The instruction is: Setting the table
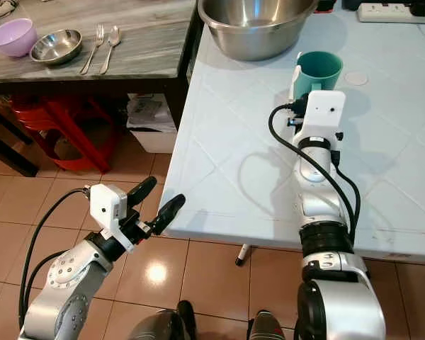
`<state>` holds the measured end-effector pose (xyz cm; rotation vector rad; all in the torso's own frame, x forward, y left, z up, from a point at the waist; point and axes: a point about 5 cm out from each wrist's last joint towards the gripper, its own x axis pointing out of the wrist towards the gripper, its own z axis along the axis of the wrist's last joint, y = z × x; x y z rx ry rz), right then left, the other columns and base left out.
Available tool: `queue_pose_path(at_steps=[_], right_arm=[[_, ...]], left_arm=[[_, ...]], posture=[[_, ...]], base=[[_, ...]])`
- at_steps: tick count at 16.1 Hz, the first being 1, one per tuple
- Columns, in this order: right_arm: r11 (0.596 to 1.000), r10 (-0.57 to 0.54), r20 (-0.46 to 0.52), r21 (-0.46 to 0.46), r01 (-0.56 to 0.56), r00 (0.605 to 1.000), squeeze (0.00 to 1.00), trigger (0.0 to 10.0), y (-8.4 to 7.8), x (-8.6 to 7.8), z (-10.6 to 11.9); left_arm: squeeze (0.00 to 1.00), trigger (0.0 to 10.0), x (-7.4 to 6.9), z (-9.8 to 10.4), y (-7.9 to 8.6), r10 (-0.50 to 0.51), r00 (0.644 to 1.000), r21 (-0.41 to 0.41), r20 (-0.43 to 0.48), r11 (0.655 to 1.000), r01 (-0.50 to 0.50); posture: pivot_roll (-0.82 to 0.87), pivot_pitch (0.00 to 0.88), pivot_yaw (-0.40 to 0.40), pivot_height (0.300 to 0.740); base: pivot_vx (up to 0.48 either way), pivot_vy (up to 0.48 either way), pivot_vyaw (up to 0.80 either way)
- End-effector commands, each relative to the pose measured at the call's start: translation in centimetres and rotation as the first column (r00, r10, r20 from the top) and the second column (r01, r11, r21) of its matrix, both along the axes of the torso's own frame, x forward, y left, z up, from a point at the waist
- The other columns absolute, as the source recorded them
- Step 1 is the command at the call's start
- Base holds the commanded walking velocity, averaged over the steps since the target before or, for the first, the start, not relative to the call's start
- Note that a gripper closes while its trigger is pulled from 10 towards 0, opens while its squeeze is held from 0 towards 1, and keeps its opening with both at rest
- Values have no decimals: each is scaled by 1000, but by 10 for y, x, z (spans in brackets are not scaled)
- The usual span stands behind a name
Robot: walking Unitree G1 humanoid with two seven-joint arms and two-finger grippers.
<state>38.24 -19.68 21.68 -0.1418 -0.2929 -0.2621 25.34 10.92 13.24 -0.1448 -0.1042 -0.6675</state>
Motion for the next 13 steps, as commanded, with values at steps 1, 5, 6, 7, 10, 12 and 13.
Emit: queue_pose_path(at_steps=[1, 5, 6, 7, 10, 12, 13], right_arm=[[1000, 7, 14, -2, -7, 1000, 0, 784, 3, 2, 4], [1000, -1, 16, -6, 1, 1000, 0, 627, 0, 2, 4], [1000, -3, 15, -7, 3, 1000, 0, 471, -1, 2, 4], [1000, -7, 15, -6, 7, 1000, 0, 353, -2, 3, 4], [1000, -14, 16, -1, 14, 1000, 0, 39, -3, 2, 3], [1000, -18, 19, 18, 18, 1000, 0, 0, -6, 1, 2], [999, -12, 24, 31, 11, 1000, 0, 0, -6, -1, 3]], left_arm=[[0, 10000, -1, 1, 2, 14, 1000, 12, 12, 1000, -14], [0, 10000, 0, 0, 0, 26, 1000, 10, 11, 1000, -26], [0, 10000, 1, 0, 0, 28, 1000, 8, 14, 1000, -28], [0, 10000, 1, 0, -1, 25, 999, 6, 20, 1000, -25], [0, 10000, 4, -2, 0, 18, 1000, 11, 22, 1000, -19], [0, 10000, 5, -3, 0, 22, 999, 10, 28, 1000, -22], [0, 10000, 8, -4, 1, 35, 999, 12, 33, 999, -35]], posture=[[-51, 234, 120, 740], [-56, 225, 115, 740], [-58, 222, 115, 740], [-58, 221, 114, 740], [-64, 212, 112, 740], [-66, 204, 109, 740], [-68, 193, 105, 740]], base=[[0, 0, 0], [0, 0, 0], [0, 0, 0], [0, 0, 0], [0, 0, 0], [0, 0, 0], [0, 0, 0]])
